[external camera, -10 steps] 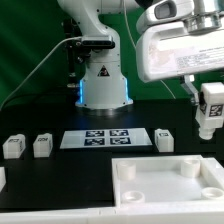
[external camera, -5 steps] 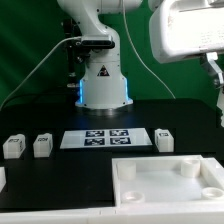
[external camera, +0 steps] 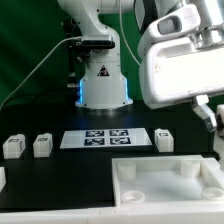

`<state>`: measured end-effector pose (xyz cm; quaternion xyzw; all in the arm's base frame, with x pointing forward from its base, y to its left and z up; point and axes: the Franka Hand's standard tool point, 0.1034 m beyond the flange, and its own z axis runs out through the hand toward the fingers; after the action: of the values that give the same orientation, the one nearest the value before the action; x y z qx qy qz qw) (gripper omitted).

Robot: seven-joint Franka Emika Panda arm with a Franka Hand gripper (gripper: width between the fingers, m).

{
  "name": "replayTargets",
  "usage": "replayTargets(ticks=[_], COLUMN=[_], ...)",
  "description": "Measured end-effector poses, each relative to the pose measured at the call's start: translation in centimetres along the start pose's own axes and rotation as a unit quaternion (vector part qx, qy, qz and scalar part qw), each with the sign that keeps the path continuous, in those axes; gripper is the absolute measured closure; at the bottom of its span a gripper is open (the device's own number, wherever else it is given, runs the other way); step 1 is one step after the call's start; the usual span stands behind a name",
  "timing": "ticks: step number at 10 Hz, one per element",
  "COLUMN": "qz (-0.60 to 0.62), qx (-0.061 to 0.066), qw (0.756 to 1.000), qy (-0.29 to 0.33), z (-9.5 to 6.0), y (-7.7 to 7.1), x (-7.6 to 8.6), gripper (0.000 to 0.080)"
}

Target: Assemble one leg

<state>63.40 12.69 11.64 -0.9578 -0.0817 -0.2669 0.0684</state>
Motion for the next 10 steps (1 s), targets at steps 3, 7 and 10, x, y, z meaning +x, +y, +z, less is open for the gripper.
replayTargets(ticks=[3,7,10], qz=[0.003,0.000,0.003], qx=[-0.004,-0.002,-0.005], qw=[1.000,1.000,1.000], qy=[-0.013,-0.015,-0.002], z=[1.6,2.3,3.0], y=[1.2,0.9,1.0], x=[-1.9,-2.8,-3.2], gripper=[0.0505,0.0505,0.0505])
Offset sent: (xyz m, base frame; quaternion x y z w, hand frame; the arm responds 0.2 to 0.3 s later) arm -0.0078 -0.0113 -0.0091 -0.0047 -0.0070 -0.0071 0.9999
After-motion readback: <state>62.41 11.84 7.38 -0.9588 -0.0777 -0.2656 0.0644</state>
